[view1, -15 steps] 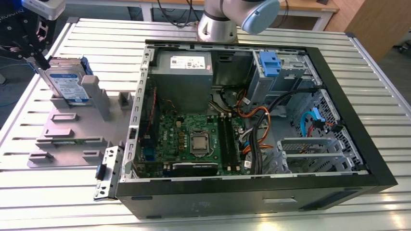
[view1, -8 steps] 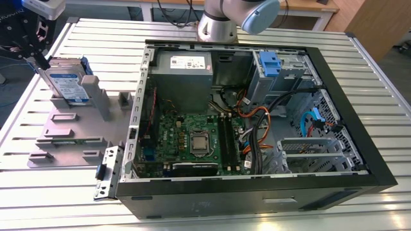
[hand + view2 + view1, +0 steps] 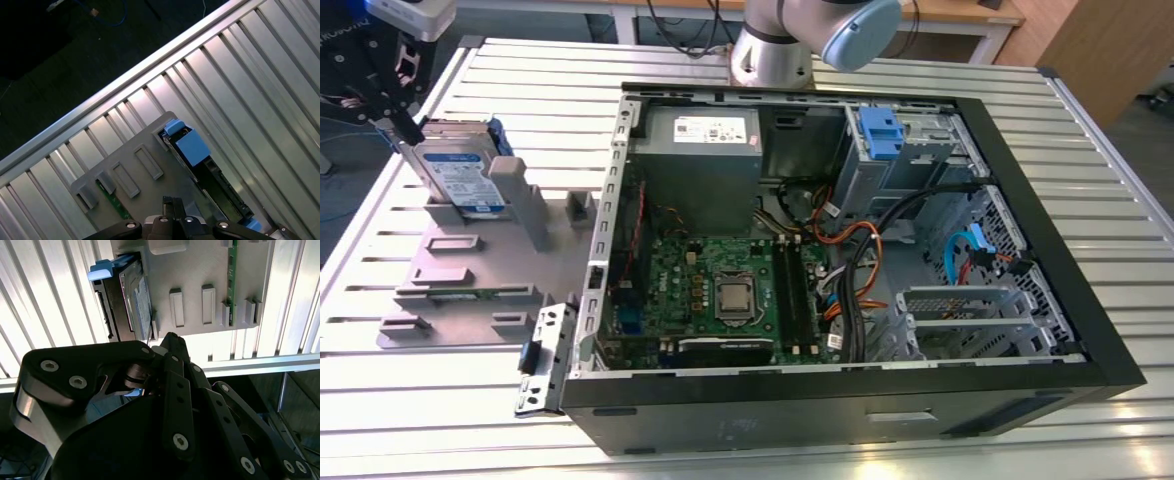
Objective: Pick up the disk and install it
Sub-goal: 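Pick up the disk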
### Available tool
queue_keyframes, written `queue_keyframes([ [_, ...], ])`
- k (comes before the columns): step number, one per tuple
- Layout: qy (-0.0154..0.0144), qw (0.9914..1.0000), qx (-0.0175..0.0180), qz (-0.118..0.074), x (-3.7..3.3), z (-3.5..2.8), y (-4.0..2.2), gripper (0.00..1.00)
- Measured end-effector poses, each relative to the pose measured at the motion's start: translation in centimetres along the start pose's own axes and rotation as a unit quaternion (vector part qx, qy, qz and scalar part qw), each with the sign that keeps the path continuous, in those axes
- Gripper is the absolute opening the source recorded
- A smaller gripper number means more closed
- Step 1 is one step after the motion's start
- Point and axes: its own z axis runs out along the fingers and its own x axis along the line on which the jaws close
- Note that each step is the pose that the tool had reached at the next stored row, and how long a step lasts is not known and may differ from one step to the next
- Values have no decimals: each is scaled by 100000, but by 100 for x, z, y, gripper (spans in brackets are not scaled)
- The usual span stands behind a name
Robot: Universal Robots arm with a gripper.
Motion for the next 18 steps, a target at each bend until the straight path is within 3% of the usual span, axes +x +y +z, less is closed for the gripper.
queue_keyframes([
  [18,36,99999,7,-519,0,0,0,11],
])
